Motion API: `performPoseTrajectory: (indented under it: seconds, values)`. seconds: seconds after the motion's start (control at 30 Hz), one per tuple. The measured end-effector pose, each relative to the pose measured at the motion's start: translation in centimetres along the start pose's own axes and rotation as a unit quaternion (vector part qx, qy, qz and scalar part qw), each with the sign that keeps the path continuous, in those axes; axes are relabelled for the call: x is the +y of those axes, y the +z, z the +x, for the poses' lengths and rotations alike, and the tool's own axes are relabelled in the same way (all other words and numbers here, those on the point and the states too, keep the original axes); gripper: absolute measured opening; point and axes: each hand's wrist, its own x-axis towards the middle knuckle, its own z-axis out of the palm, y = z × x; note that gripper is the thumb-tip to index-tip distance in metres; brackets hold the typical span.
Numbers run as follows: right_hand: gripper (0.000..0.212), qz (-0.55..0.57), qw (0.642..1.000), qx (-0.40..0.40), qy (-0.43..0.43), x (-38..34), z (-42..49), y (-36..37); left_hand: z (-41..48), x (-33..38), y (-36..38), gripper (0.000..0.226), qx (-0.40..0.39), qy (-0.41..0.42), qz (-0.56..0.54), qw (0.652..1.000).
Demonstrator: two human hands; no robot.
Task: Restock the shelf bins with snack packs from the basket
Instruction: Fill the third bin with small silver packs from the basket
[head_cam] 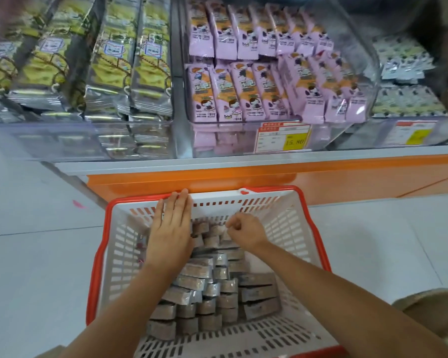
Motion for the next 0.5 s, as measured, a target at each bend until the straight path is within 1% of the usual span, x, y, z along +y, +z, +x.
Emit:
performPoseTrajectory:
  seconds: [0.07,0.13,0.2,0.27,0.3,0.37,0.43,0.47,0.5]
  values:
    - [0.010,0.014,0.999,0.001,-0.035,-0.3,-0.9,-2.7,0.3,0.9,-0.5,0.078,0.004,0.023,-0.038,0.999]
    - [0.012,0.048,0.998,-0.008,-0.048,-1.0,-2.1,-5.6,0.6,2.3,-1.6,0.065,-0.019,0.056,-0.119,0.991]
    - [0.015,0.114,0.992,-0.022,-0.044,-1.9,-3.8,-8.5,1.1,3.8,-3.0,0.059,-0.056,0.059,-0.239,0.968]
    - [0.018,0.180,0.982,-0.033,-0.050,-2.8,-5.8,-10.9,1.5,5.4,-4.2,0.061,-0.094,0.052,-0.335,0.936]
    - [0.019,0.200,0.977,-0.035,-0.060,-3.2,-6.8,-11.9,1.6,6.3,-4.9,0.060,-0.093,0.055,-0.361,0.926]
    - [0.020,0.230,0.968,-0.029,-0.093,-3.9,-8.6,-13.6,1.9,7.9,-6.3,0.044,-0.064,0.052,-0.422,0.903]
    - [0.018,0.266,0.953,0.000,-0.143,-4.2,-10.1,-15.0,2.1,9.2,-8.1,0.024,-0.061,0.030,-0.497,0.865]
    - [0.020,0.277,0.947,0.021,-0.163,-4.1,-10.8,-15.7,2.1,9.8,-9.2,0.020,-0.069,0.016,-0.544,0.836]
    - [0.022,0.275,0.944,0.043,-0.180,-3.8,-11.6,-16.3,2.2,10.3,-10.3,0.020,-0.079,0.002,-0.595,0.800]
